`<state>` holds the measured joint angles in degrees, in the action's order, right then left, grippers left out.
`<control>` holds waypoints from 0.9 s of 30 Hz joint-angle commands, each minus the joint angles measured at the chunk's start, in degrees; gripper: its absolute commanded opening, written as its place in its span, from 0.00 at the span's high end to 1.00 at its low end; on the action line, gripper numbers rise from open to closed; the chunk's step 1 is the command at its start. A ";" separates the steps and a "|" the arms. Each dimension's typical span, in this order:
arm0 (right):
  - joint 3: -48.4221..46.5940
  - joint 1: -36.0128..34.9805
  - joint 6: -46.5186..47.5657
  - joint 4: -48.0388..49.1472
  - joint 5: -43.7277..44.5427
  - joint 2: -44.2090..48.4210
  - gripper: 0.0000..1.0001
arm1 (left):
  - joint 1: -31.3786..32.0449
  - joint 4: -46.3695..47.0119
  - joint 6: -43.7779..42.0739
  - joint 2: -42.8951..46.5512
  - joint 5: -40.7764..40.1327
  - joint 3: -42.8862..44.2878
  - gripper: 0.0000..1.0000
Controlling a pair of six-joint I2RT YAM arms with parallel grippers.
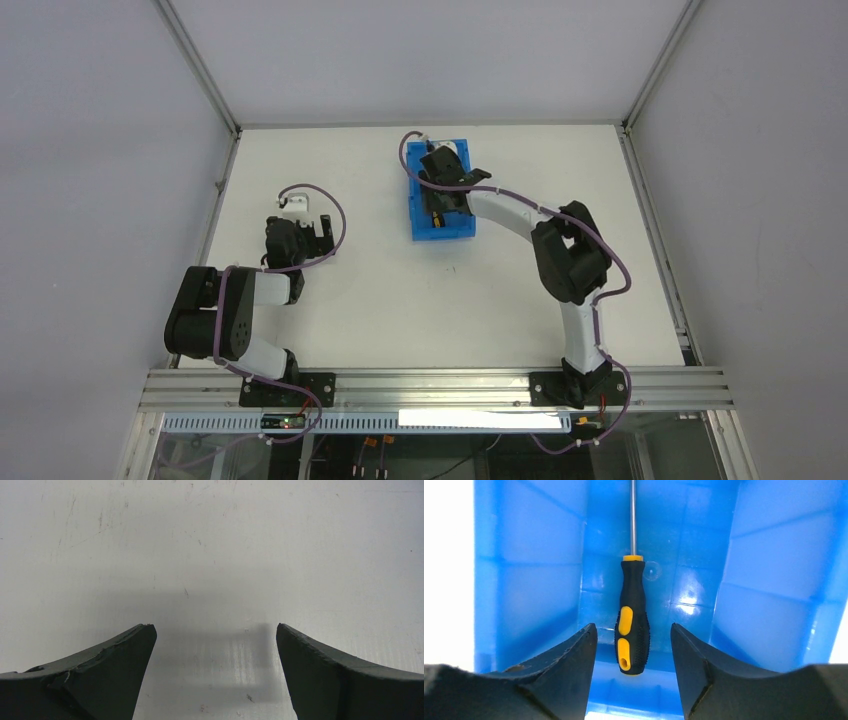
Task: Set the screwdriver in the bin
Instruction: Place the screwdriver in the bin, then reset both arms
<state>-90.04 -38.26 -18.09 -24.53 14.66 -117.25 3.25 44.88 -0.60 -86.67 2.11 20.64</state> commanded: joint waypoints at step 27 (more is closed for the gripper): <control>-28.18 -2.78 5.29 -19.18 5.16 14.33 0.01 | -0.77 1.61 0.44 0.44 0.75 1.07 0.00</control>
<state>-112.18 -40.66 -14.90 -40.56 18.96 -107.72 3.25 44.88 -0.58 -86.67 2.11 20.64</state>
